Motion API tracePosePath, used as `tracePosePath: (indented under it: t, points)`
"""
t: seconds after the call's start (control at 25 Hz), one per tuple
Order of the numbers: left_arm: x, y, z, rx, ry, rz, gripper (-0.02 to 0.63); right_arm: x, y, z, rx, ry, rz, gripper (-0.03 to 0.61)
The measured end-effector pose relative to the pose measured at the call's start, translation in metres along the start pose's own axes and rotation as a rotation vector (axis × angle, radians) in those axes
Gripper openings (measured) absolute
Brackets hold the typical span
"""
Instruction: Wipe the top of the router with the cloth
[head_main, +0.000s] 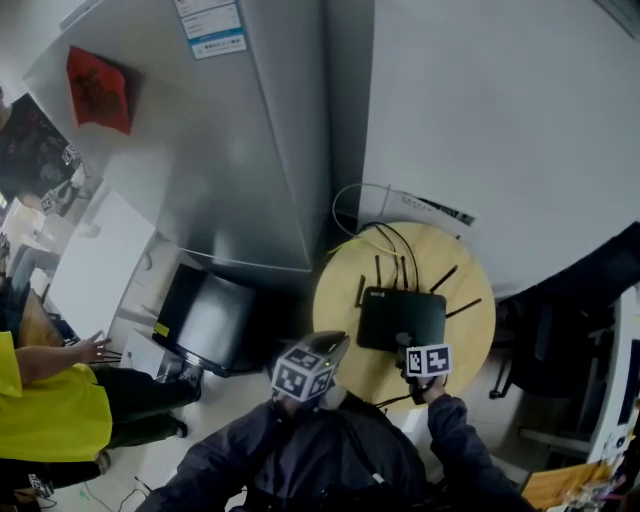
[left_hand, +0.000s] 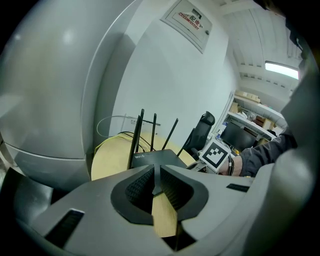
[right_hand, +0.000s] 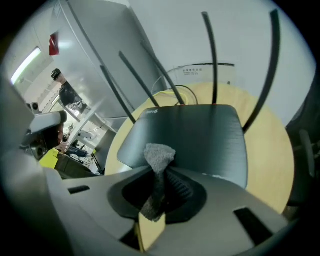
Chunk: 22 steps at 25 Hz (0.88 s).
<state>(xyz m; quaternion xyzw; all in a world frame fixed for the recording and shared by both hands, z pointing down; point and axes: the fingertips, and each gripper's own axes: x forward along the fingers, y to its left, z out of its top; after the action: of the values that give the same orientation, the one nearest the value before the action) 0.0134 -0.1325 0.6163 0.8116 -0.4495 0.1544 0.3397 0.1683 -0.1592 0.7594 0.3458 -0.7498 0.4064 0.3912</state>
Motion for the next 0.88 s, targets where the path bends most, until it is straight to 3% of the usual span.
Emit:
tracePosePath:
  t: [0.36,0.88]
  points:
    - [0.019,-0.014,0.001,0.016,0.020,-0.017,0.026,-0.033,-0.074,-0.022,0.113,-0.035,-0.049,0.074]
    - [0.023,-0.014,0.004,-0.015,-0.005,0.051,0.026,-0.047,-0.087,-0.023,0.094,-0.063,0.016,0.074]
